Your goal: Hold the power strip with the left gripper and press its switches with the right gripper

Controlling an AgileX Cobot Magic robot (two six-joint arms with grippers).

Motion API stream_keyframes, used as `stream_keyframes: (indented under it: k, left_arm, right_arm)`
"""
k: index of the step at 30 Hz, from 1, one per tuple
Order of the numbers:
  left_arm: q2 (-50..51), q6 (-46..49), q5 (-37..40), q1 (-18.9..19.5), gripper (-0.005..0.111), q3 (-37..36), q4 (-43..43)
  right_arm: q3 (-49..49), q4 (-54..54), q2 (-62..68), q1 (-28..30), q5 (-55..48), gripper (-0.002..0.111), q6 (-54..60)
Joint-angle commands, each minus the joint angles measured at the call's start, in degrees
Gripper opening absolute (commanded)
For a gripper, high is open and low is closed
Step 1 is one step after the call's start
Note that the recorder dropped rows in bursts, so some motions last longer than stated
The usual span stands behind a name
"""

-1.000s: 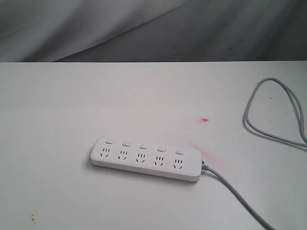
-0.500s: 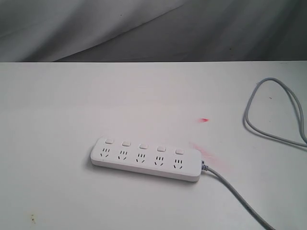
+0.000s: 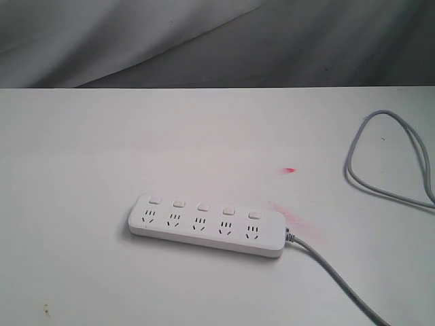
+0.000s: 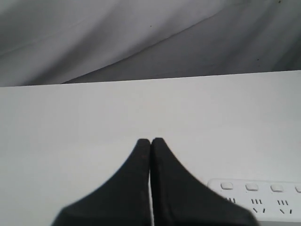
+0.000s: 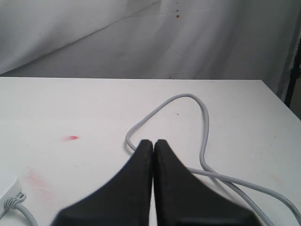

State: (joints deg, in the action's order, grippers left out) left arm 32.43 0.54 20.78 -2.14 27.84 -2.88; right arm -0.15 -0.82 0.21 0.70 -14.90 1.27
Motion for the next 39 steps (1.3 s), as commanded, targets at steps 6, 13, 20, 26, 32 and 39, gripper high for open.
stream_keyframes:
  k: [6,13,20,26,32,39]
  left_arm:
    - [15.05,11.81,15.58,-5.16,0.001,13.35,-4.89]
    - [33.68,22.55,27.02,-9.73,0.000,28.58,-11.16]
    - [45.92,38.40,39.06,-10.06,0.000,37.09,-21.88]
    - [47.51,43.42,38.81,-10.06,0.000,37.09,-23.25]
    - [47.51,43.42,36.28,-10.06,0.000,36.98,-18.86]
    - [47.88,48.07,21.37,-9.13,0.000,33.89,-10.30]
  right_arm:
    - [0.15,0.08,-0.21,-0.08,-0.29,0.000,-0.05]
    - [0.15,0.08,-0.21,-0.08,-0.29,0.000,-0.05]
    - [0.15,0.08,-0.21,-0.08,-0.29,0.000,-0.05]
    - [0.15,0.08,-0.21,-0.08,-0.29,0.000,-0.05]
    - [0.15,0.08,-0.21,-0.08,-0.29,0.000,-0.05]
    - [0.15,0.08,-0.21,-0.08,-0.29,0.000,-0.05]
